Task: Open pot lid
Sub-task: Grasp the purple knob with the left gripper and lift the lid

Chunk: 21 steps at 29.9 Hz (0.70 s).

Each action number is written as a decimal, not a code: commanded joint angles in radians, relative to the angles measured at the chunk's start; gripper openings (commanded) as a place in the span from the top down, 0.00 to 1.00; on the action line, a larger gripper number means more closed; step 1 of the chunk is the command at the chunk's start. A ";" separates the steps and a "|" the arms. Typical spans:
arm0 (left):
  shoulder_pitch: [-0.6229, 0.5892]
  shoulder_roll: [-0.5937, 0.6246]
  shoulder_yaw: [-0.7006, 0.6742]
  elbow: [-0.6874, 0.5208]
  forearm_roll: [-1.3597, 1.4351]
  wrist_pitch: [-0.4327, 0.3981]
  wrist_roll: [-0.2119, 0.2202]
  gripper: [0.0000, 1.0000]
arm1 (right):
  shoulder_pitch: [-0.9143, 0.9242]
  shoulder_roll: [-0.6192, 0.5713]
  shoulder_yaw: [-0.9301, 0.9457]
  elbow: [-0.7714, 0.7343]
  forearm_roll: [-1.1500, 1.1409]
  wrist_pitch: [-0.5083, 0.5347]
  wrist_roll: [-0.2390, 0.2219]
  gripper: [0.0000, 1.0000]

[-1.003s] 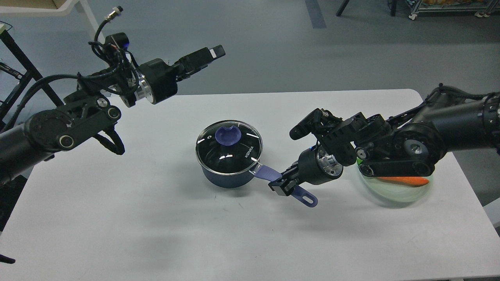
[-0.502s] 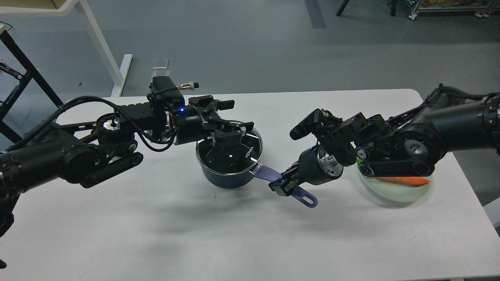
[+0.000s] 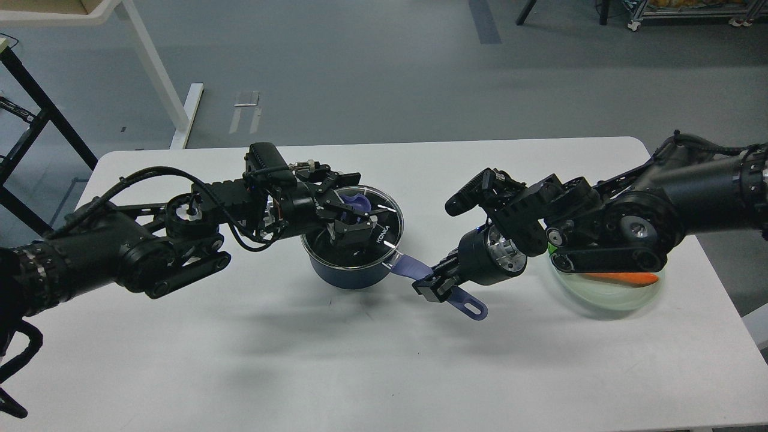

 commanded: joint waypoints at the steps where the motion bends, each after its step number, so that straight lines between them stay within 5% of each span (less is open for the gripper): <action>1: 0.003 0.001 0.000 0.002 0.001 0.001 -0.006 0.07 | 0.000 0.000 0.000 0.000 0.000 0.000 -0.001 0.75; 13: 0.017 0.001 0.029 0.003 -0.002 0.008 -0.006 0.07 | -0.001 -0.002 0.000 0.000 0.001 0.000 -0.001 0.75; 21: 0.014 0.002 0.029 0.003 -0.001 0.008 -0.009 0.44 | -0.007 0.000 0.000 0.000 0.000 0.000 -0.001 0.74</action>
